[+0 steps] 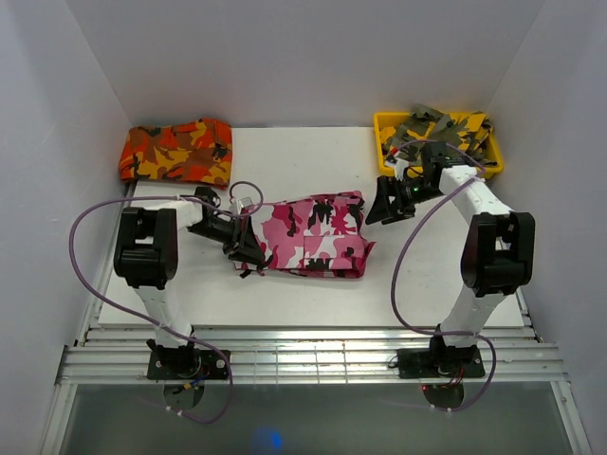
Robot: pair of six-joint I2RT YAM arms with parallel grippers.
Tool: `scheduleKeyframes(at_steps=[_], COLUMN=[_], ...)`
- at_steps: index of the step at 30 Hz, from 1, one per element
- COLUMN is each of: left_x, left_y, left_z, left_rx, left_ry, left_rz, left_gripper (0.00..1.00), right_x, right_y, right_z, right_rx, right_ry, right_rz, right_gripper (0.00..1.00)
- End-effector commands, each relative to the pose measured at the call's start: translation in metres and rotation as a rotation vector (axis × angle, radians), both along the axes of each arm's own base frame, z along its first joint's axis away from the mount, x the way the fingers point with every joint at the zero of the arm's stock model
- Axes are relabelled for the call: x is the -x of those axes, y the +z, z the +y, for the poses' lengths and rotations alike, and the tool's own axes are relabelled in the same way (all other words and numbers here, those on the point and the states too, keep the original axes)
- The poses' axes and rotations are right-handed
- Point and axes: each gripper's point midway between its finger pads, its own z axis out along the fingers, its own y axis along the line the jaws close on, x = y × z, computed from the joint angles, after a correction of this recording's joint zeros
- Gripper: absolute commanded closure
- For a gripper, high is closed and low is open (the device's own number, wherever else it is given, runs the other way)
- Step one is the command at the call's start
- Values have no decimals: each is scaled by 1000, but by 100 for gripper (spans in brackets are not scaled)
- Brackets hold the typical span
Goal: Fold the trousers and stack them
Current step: Fold the trousers, then neatly place the folded trousers to the corner
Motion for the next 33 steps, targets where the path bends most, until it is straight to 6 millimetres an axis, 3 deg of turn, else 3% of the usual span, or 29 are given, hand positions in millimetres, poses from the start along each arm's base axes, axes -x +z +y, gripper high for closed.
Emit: scheduleKeyframes(at_steps=[1,5,9,11,15,19,27,33], left_x=[-17,-32,-55,-59,-56,-44,-51,-42], left_y=[13,56,94,94,57,6,-37,-79], left_z=[3,12,60,74,88,80,60,34], left_rx=[11,82,21,-45,-166,-123,-13,-61], left_ry=[-29,87,308,361,384,364,400,354], left_rz=[-197,-261,-375,-415,-309,-117,22,153], left_gripper=[43,37,30,23,18,19,19,29], right_x=[-21,-20,-32,-34,-37,-36,-21,-16], right_y=[-10,-48,-72,-79,-82,-84,-98,-108], right_z=[-21,-20,-19,-17,-12,-5,4,19], right_rx=[86,102,111,106,80,85,101,76], right_ry=[-109,-135,-163,-160,-146,-99,-46,2], right_rz=[-6,119,167,193,219,231,280,313], right_gripper=[10,9,8,9,10,10,10,10])
